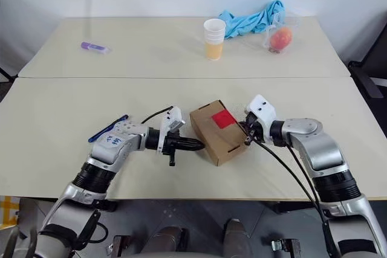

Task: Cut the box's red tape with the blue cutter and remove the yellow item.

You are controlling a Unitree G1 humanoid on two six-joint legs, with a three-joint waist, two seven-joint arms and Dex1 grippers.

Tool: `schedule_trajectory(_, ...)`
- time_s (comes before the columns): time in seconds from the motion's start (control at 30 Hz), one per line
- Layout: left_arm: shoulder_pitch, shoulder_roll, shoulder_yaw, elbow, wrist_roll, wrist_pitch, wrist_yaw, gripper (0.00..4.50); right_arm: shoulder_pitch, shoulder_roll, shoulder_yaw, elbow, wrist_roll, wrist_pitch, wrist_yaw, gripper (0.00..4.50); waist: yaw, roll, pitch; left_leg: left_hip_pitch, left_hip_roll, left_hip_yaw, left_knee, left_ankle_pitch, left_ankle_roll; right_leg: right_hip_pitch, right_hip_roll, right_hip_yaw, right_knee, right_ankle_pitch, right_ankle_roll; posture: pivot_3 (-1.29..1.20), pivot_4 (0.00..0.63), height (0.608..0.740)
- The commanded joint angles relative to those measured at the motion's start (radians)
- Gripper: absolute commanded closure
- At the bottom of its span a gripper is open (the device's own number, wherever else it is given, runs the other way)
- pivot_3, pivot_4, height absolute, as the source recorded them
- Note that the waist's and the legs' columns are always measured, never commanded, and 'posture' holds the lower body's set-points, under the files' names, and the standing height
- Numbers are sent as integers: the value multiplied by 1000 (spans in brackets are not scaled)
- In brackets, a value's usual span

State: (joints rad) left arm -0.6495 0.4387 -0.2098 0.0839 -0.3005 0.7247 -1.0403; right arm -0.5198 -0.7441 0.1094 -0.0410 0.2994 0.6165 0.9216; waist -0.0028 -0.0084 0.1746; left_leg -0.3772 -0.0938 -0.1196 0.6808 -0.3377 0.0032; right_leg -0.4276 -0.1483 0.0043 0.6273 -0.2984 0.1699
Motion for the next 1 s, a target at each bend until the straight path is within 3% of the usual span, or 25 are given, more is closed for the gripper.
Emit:
schedule_trajectory(0.03,25,88,202,-33,-99,-65,-37,4496,62,-60,-171,-108,107,-15,64,4332,0,0,0,0,0,0,0,0,0,0,0,0,0,0,0,0,150,740)
schedule_trajectory(0.1,89,161,329,-26,-138,-139,-69,4314,148,-89,-273,-149,166,-63,128,3904,2,0,0,0,1,0,-1,0,0,0,0,0,0,0,0,0,150,740)
schedule_trajectory(0.23,200,257,437,-11,-167,-239,-123,3306,264,-108,-373,-206,236,-143,214,2543,2,1,0,1,1,0,-4,0,0,1,0,0,-1,0,0,0,150,740)
schedule_trajectory(0.33,445,473,713,307,-92,-460,-142,2371,385,16,-389,-401,267,-257,144,1478,-12,-1,-1,2,2,0,-3,-1,0,1,0,0,-3,0,0,0,150,740)
schedule_trajectory(0.47,547,586,813,524,-93,-576,-127,1159,418,121,-312,-485,273,-330,115,94,-23,-2,0,11,4,-1,-14,-2,-5,-1,8,0,-1,-1,-4,0,150,740)
schedule_trajectory(0.6,607,631,868,628,-87,-639,-112,29,416,194,-275,-499,318,-384,107,0,11,-2,0,11,0,-3,-13,0,-2,1,1,0,-3,2,-5,0,150,740)
schedule_trajectory(0.7,647,636,883,636,-99,-639,-119,29,421,189,-244,-506,285,-435,133,0,25,-3,-1,10,-1,-4,-13,-1,-1,1,1,0,-3,3,-6,0,150,740)
schedule_trajectory(0.83,664,596,850,512,-136,-579,-145,29,457,141,-263,-518,284,-473,174,0,27,-3,-1,10,0,-4,-13,-1,-1,1,1,-1,-2,3,-6,0,150,740)
schedule_trajectory(0.9,614,563,801,416,-158,-532,-138,29,482,98,-302,-529,306,-468,186,0,28,-4,-1,10,0,-4,-13,-1,-1,1,1,-1,-2,3,-6,0,150,740)
schedule_trajectory(1.0,518,537,710,415,-129,-545,-156,29,511,50,-355,-549,348,-448,181,0,29,-4,-1,10,0,-5,-12,-1,-1,1,1,-1,-3,3,-6,0,150,740)
